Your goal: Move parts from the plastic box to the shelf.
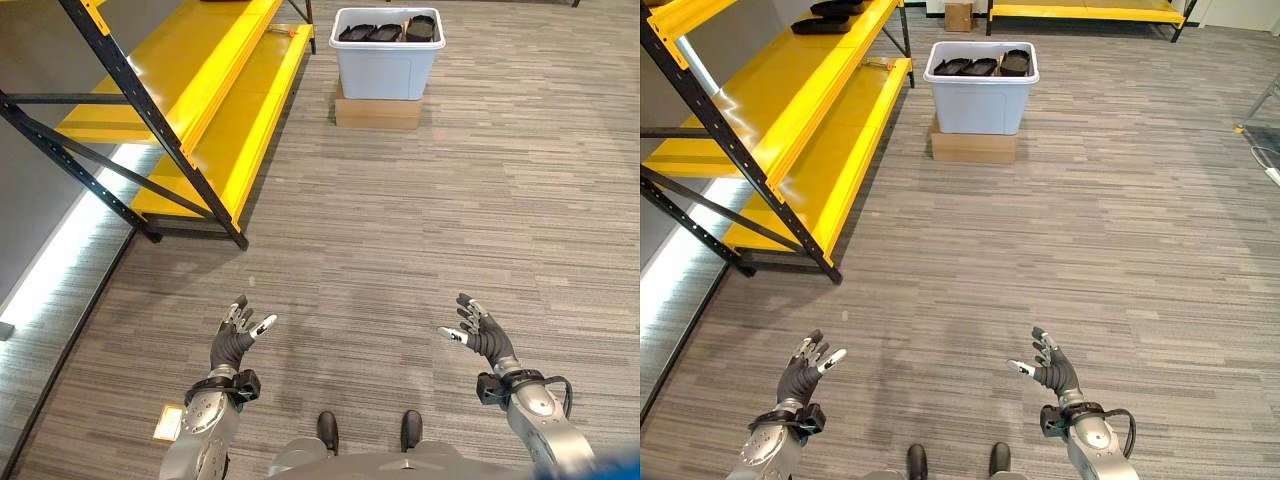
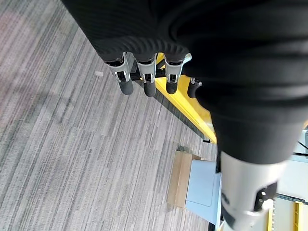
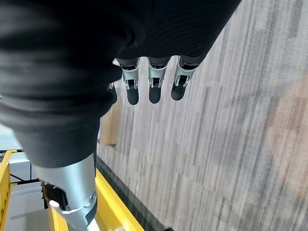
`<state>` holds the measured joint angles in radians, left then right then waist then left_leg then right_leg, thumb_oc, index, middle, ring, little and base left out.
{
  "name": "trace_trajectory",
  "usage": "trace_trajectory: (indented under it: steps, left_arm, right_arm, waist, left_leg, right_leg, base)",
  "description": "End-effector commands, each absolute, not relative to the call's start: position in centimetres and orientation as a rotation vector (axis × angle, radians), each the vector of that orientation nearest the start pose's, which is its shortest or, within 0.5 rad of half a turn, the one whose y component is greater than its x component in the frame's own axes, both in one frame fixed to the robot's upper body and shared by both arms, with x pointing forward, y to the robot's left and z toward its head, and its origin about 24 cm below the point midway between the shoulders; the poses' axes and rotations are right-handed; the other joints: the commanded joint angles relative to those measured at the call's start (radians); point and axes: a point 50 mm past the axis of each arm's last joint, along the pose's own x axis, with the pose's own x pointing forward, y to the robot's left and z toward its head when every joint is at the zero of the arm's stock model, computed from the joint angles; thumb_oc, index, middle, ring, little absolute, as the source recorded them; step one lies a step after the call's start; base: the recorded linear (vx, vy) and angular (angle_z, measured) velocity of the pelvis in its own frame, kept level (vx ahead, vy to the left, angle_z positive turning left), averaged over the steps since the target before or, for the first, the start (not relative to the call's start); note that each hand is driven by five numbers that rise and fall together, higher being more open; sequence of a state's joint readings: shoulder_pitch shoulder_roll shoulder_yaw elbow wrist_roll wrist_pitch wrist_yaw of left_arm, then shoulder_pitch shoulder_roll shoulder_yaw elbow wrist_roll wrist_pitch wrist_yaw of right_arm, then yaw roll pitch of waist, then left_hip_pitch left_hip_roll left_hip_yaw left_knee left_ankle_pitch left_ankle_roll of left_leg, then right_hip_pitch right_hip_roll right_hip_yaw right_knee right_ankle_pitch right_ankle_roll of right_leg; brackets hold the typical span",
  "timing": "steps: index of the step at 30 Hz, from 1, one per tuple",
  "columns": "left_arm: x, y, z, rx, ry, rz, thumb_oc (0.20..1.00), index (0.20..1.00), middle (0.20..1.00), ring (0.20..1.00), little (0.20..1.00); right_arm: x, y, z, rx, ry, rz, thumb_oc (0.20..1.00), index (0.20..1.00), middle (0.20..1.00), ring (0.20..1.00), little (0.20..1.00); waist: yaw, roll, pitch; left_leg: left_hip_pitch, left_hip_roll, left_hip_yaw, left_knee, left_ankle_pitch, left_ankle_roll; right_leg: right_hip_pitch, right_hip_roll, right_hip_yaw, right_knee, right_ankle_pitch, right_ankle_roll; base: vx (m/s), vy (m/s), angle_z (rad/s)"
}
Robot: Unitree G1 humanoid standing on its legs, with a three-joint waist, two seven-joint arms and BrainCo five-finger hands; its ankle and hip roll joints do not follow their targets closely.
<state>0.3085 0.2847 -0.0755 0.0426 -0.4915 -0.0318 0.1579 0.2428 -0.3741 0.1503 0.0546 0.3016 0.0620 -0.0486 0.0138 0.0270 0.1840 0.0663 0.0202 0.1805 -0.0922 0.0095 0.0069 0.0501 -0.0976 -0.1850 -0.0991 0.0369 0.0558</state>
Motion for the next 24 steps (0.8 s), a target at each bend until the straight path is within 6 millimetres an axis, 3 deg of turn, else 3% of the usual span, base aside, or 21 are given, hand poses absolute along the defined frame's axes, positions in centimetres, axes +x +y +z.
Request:
trace_trajectory:
  steps: [1,24]
  left_arm:
    - [18.72,22.21,-1.42,-0.200,0.260,0.230,1.000,1.000,1.000,1.000,1.000]
    - [18.71,22.42,-1.57,-0.151,0.275,0.225,1.000,1.000,1.000,1.000,1.000]
  right_arm:
    - [19.82,-20.98,-1.07,-0.084,0.318,0.021,1.000,1.000,1.000,1.000,1.000]
    - [19.88,-20.81,-1.06,-0.062,0.317,0.016,1.000,1.000,1.000,1.000,1.000]
  waist:
    - [-0.010,0.000,-0.043]
    - [-0.014,0.000,-0.047]
  left_leg:
    - [0.009,0.109,-0.061,0.005,0.011,-0.126]
    - [0.024,0.109,-0.055,0.005,0.001,-0.121]
  right_leg:
    - [0.070,-0.065,-0.039,0.012,-0.066,0.084]
    - [0.083,-0.068,-0.042,0.012,-0.075,0.083]
  base:
    - [0.00,0.000,0.00]
    - [0.00,0.000,0.00]
